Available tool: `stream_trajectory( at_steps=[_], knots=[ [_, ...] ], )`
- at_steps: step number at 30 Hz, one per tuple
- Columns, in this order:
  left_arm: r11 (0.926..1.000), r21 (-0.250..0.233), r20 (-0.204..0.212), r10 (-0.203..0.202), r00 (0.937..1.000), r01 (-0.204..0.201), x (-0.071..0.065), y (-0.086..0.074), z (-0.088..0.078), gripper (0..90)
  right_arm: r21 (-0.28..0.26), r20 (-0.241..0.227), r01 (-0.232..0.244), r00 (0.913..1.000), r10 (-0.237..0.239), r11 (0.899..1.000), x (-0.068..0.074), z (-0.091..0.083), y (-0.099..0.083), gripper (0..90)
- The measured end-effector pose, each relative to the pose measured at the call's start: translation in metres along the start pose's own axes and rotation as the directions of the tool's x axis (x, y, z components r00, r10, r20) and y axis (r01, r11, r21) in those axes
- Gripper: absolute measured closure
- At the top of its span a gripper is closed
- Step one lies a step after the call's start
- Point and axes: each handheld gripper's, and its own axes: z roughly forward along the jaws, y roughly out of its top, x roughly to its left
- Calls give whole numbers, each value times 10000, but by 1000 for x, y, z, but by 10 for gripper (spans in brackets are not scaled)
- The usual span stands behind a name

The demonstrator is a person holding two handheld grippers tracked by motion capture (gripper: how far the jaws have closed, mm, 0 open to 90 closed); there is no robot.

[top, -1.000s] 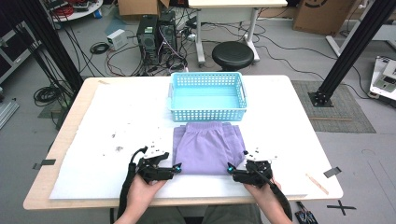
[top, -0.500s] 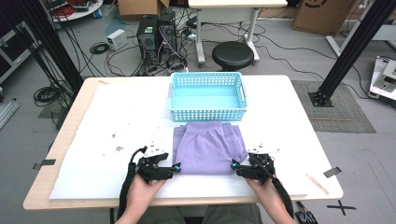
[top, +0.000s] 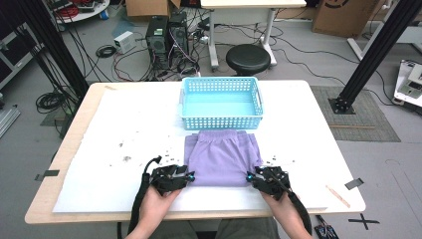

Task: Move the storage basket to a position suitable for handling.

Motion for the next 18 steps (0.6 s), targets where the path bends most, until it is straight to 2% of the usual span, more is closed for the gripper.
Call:
stream_trajectory(
  at_steps=[2,6,10,18],
  knots=[
    [9999,-64,-35,-132,9999,132,0,0,0,642,29,-331,-55,9994,56,10000,0,0,0,751],
    [10000,4,297,-47,9995,47,0,0,1,755,17,-589,94,9982,-93,10000,2,0,0,847],
    [9999,-13,422,-160,9990,161,0,1,2,806,-4,-701,129,9975,-129,9999,1,-1,-1,875],
    [9999,67,599,-157,9981,154,-3,0,1,819,28,-949,46,9955,-43,10000,1,-8,-7,881]
  ],
)
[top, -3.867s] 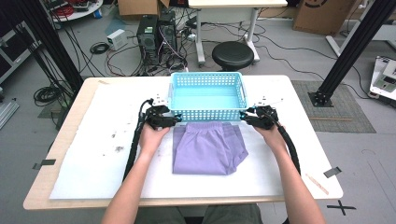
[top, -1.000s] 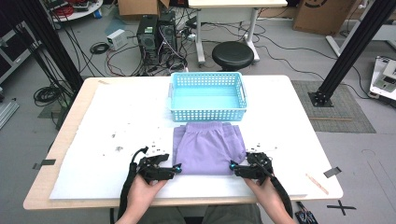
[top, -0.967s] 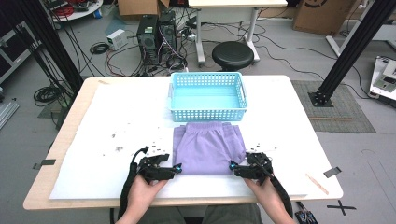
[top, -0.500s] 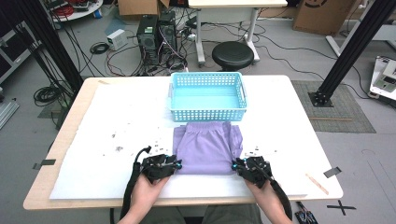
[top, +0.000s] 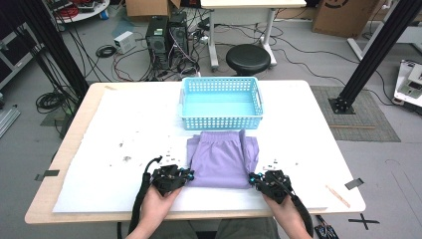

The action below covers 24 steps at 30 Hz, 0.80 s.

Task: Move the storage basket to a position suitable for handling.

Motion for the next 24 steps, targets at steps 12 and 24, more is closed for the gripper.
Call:
stream_trajectory(
  at_steps=[12,24],
  knots=[
    [9993,185,383,325,9987,-332,-18,-7,-5,820,-9,-107,-59,9999,59,10000,1,-15,-14,881],
    [9977,286,709,594,9957,-615,-36,-15,-9,819,-75,-108,-109,9999,108,9999,2,-31,-28,881]
  ],
)
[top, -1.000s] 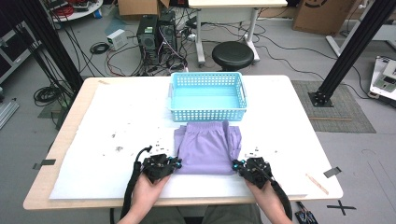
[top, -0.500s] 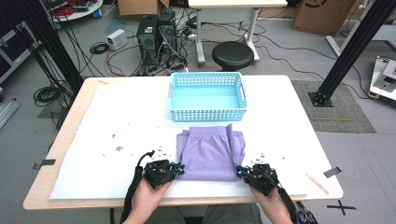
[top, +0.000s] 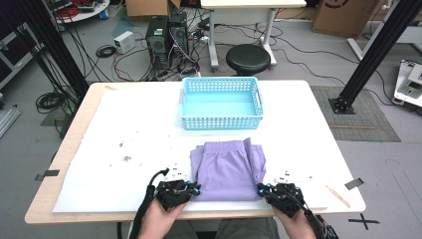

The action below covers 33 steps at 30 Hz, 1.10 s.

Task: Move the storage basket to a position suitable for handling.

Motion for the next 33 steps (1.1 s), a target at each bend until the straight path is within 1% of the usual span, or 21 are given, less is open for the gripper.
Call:
stream_trajectory(
  at_steps=[5,9,10,11,13,14,15,16,18,20,22,23,24,25,26,27,28,29,30,31,33],
  knots=[
    [9999,25,2,146,9999,-146,-4,-1,-1,820,-40,18,73,10000,-73,10000,2,-4,-4,881],
    [9996,-22,-109,274,9996,-275,-6,-2,-1,812,-67,69,146,9999,-146,9999,3,-5,-5,874],
    [9993,-32,-168,375,9992,-375,-6,-1,-1,783,-101,121,170,9998,-169,9998,3,-5,-5,857],
    [9992,-62,-294,405,9987,-407,-6,-1,-1,711,-176,190,192,9996,-188,9997,3,-6,-5,813],
    [9988,-109,-352,481,9982,-485,-4,0,-2,560,-426,380,358,9987,-342,9985,3,-7,-4,711],
    [9985,-182,-369,515,9980,-522,-3,2,-3,522,-530,478,380,9982,-355,9979,3,-8,-3,684],
    [9980,-229,-372,573,9977,-581,0,3,-4,501,-636,505,510,9976,-478,9967,2,-10,-1,646],
    [9980,-369,-390,501,9980,-515,2,6,-5,469,-772,561,633,9967,-590,9950,0,-10,1,609],
    [9967,-638,-397,485,9980,-509,9,11,-8,416,-1075,642,863,9947,-798,9904,-4,-12,7,526],
    [9949,-836,-417,524,9978,-558,17,16,-12,373,-1348,647,1027,9934,-946,9855,-10,-13,14,493],
    [9912,-1204,-435,495,9978,-544,29,22,-17,344,-1571,722,1194,9914,-1091,9803,-16,-13,22,471],
    [9891,-1289,-519,642,9966,-705,34,25,-19,342,-1633,688,1336,9899,-1238,9775,-19,-13,26,470],
    [9864,-1406,-717,758,9945,-853,40,29,-23,346,-1750,778,1463,9879,-1344,9736,-22,-13,30,470],
    [9833,-1534,-857,851,9927,-975,45,33,-25,347,-1897,927,1589,9853,-1435,9689,-26,-12,35,444],
    [9802,-1670,-911,925,9915,-1068,49,35,-27,347,-2023,1032,1576,9849,-1390,9666,-29,-11,39,410],
    [9769,-1778,-998,1019,9898,-1185,54,39,-29,347,-2192,1126,1558,9846,-1337,9632,-32,-10,42,399],
    [9727,-1948,-1099,1058,9883,-1258,60,42,-30,348,-2434,1286,1720,9812,-1440,9545,-36,-9,46,395],
    [9653,-2230,-1307,1088,9854,-1361,66,45,-32,348,-2600,1336,1705,9812,-1395,9504,-40,-8,50,379],
    [9600,-2393,-1446,1130,9830,-1455,70,47,-33,348,-2767,1363,1755,9804,-1422,9448,-45,-5,56,329],
    [9532,-2594,-1630,1154,9798,-1555,75,49,-34,348,-2831,1367,1833,9792,-1496,9414,-48,-3,60,317],
    [9371,-2947,-1902,1344,9725,-1871,84,53,-33,348,-2901,1203,1782,9815,-1489,9403,-58,2,69,307]
  ],
)
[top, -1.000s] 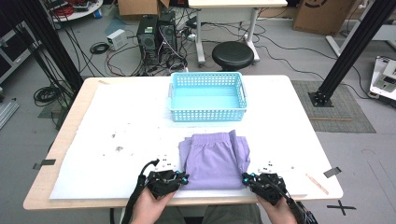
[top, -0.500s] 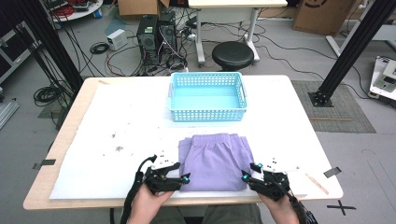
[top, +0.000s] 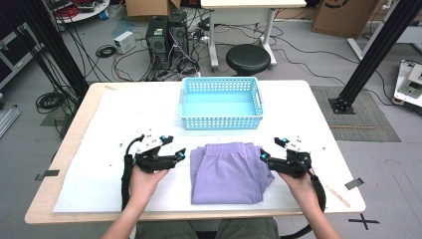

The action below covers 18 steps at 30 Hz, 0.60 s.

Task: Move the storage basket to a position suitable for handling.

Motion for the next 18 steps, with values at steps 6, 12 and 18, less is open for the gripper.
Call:
stream_trajectory(
  at_steps=[6,12,18],
  knots=[
    [9984,-561,-555,-88,9984,56,20,9,12,334,-136,735,271,9970,-261,9995,-22,23,15,296],
    [9902,-205,-116,-1386,9903,1383,42,16,28,306,-15,856,-372,9956,372,9993,-38,39,27,235],
    [9792,394,103,-1997,9798,1992,61,17,47,294,552,655,-812,9948,776,9952,-53,59,38,213]
  ],
)
